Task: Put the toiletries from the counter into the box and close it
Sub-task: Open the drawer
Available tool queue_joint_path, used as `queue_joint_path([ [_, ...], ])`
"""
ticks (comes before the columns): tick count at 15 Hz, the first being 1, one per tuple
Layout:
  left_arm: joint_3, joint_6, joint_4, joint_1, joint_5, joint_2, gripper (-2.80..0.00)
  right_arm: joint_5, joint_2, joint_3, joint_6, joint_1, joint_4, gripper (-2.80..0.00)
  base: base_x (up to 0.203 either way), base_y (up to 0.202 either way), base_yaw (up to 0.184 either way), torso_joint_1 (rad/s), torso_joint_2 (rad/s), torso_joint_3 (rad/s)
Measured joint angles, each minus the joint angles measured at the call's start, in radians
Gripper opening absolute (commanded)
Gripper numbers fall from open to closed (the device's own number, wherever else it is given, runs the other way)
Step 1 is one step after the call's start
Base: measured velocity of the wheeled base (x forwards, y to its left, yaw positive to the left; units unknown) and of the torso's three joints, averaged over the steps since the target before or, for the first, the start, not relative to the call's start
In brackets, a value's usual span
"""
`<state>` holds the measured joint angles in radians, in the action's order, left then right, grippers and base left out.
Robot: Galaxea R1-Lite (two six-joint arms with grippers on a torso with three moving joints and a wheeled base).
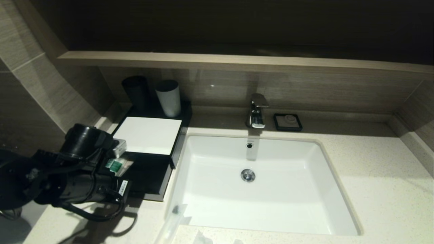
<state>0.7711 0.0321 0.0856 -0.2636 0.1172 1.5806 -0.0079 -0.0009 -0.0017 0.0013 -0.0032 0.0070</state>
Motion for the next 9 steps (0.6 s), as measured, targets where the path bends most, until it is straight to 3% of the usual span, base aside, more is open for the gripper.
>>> queue_joint_path([
  [9,-0.056,-0.001,0.008,-0.003,0.001,-0.028,-2.8,0.001,0.0,0.0,0.0,0.0,0.0,-2.8,0.0,0.0,0.0,0.0,0.0,0.0],
])
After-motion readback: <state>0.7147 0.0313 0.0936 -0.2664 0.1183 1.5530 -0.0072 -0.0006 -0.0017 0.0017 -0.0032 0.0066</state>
